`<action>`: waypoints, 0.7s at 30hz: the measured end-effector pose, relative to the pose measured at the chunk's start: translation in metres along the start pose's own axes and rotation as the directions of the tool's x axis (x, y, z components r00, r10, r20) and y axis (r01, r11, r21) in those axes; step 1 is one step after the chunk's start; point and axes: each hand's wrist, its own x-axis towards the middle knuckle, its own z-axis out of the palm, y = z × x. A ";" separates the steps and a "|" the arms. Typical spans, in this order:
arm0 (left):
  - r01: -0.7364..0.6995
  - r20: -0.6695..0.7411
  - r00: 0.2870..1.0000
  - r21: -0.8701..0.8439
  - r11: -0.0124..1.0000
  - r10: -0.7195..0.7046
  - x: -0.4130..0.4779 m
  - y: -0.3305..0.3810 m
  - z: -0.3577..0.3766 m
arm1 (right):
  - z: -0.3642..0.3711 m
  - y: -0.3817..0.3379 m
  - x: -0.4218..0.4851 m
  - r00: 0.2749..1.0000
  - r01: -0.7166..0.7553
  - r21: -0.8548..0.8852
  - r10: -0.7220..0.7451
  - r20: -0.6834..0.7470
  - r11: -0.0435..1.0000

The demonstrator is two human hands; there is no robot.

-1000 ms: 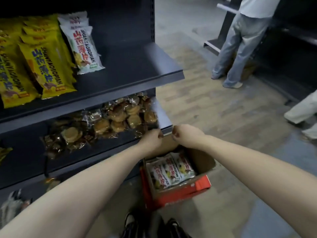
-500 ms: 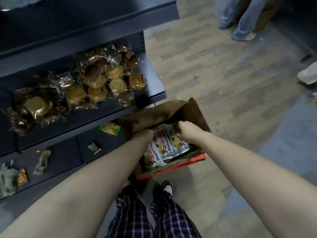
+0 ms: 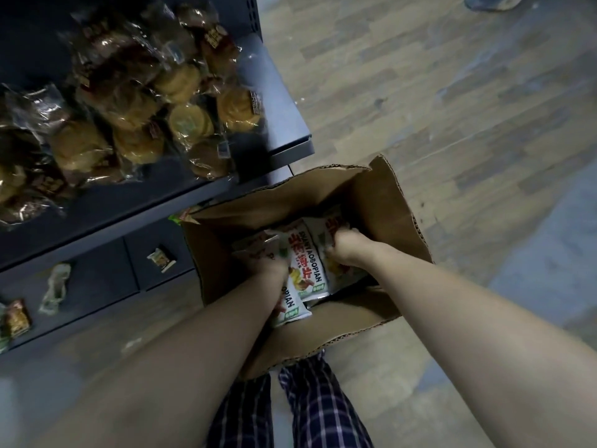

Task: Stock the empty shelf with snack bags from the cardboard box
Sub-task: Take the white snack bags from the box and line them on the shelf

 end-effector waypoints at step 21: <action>0.020 -0.280 0.959 -0.047 0.999 -0.033 0.007 -0.004 0.007 | -0.006 -0.005 0.009 0.995 -0.029 0.259 0.053 -0.089 0.965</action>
